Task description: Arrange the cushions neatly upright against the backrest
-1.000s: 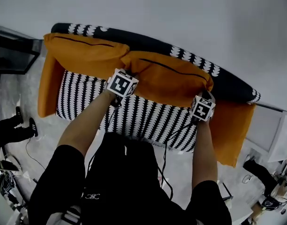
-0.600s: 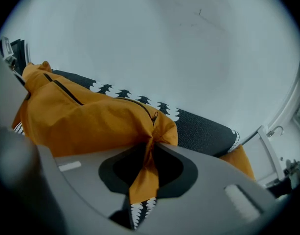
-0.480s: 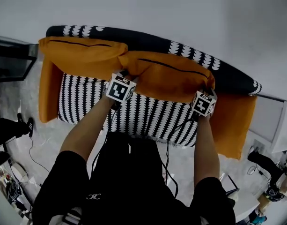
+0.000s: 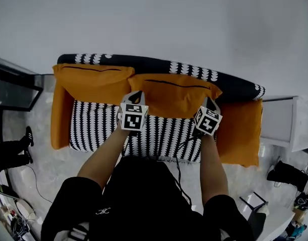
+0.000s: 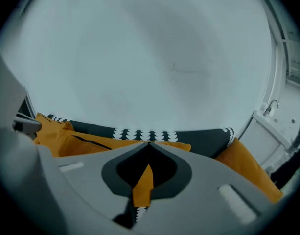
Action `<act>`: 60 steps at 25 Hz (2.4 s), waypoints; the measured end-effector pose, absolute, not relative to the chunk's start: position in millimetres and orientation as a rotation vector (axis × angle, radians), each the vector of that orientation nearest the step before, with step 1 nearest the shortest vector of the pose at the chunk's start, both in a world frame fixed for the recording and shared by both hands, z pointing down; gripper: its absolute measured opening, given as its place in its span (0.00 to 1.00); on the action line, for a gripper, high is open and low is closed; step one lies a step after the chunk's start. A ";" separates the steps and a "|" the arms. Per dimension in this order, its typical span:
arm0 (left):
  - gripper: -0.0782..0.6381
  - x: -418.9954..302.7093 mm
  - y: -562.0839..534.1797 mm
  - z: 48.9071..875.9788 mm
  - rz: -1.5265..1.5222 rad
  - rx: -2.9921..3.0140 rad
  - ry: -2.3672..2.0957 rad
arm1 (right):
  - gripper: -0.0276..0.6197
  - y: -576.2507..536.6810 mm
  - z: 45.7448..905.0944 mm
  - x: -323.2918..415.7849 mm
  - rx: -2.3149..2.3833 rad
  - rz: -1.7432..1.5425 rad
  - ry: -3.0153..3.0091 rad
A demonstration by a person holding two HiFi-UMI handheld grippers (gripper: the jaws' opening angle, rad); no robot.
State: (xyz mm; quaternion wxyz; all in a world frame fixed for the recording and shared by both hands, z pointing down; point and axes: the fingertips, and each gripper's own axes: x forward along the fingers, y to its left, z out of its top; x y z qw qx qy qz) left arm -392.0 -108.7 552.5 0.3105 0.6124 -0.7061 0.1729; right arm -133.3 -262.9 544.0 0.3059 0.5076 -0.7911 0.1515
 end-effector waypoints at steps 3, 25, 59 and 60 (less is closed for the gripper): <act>0.12 -376.1 -113.5 501.2 0.437 1.709 -1.873 | 0.05 -242.5 499.9 -144.0 1.361 0.379 -2.172; 0.12 -283.4 -108.5 227.5 0.216 2.186 -1.985 | 0.05 -147.0 216.3 -137.2 1.530 0.195 -2.670; 0.12 -247.9 -122.0 232.9 0.150 2.356 -1.719 | 0.05 -127.5 232.8 -118.1 1.634 0.241 -2.564; 0.12 -243.9 -123.9 235.6 0.159 2.374 -1.691 | 0.05 -127.4 234.5 -114.0 1.658 0.241 -2.542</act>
